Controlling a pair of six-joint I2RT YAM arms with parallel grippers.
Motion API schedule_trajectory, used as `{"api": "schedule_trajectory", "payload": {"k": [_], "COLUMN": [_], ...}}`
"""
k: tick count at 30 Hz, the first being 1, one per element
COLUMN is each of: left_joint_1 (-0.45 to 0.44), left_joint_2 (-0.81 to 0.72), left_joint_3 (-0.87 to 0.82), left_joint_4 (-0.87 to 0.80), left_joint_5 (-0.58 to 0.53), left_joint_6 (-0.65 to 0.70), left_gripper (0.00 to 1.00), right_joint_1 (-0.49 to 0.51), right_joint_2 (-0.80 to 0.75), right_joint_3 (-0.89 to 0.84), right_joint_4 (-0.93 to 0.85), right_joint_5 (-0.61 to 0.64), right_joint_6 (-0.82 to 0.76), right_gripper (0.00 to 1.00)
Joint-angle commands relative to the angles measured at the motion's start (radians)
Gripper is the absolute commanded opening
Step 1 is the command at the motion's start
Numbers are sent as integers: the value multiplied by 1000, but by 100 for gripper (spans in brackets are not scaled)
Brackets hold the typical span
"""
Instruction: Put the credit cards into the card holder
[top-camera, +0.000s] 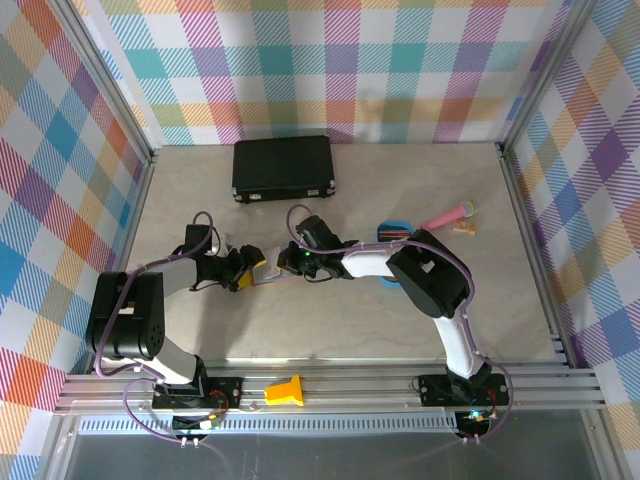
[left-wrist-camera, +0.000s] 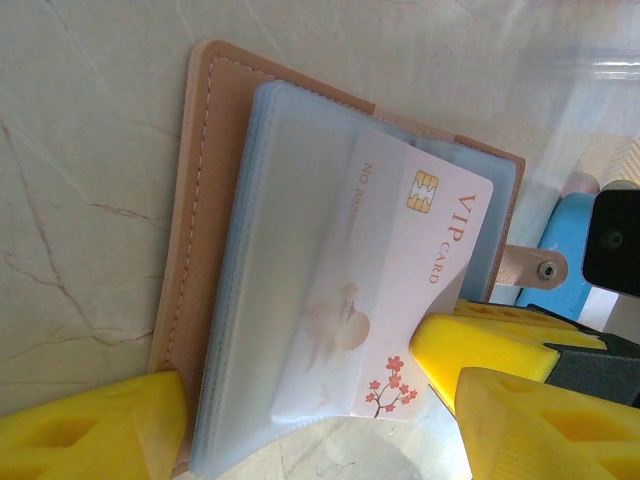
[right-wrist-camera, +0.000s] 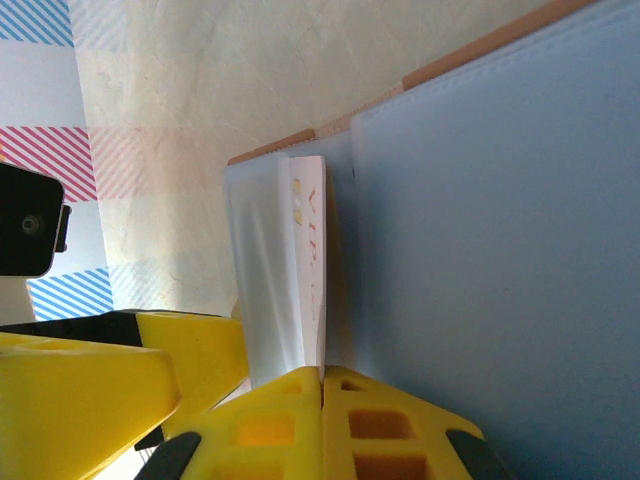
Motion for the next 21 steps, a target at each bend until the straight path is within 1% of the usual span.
{"api": "schedule_trajectory", "payload": {"k": [1,5,7,15,21], "left_joint_1": [-20,-20,-21,-20,-20], "left_joint_2": [41,44,44,32,38], "left_joint_3": [-9,-8,-6,6,7], "left_joint_4": [-14,-18,-20,-51,-48], "left_joint_5": [-15,-20,-21,-31,-28], "left_joint_6": [18,22,24,45,42], "left_gripper": [72,72,72,72,72], "right_joint_1": [31,31,31,31,32], "right_joint_2": [5,-39,-58,-118,-110], "right_joint_3": [18,28,46,104,183], "right_joint_4": [-78,-163,-216,-413,-533], "right_joint_5": [0,38,56,139,198], "right_joint_6": [-49,-102,-131,-210,-275], "right_gripper": [7,21,26,40,49]}}
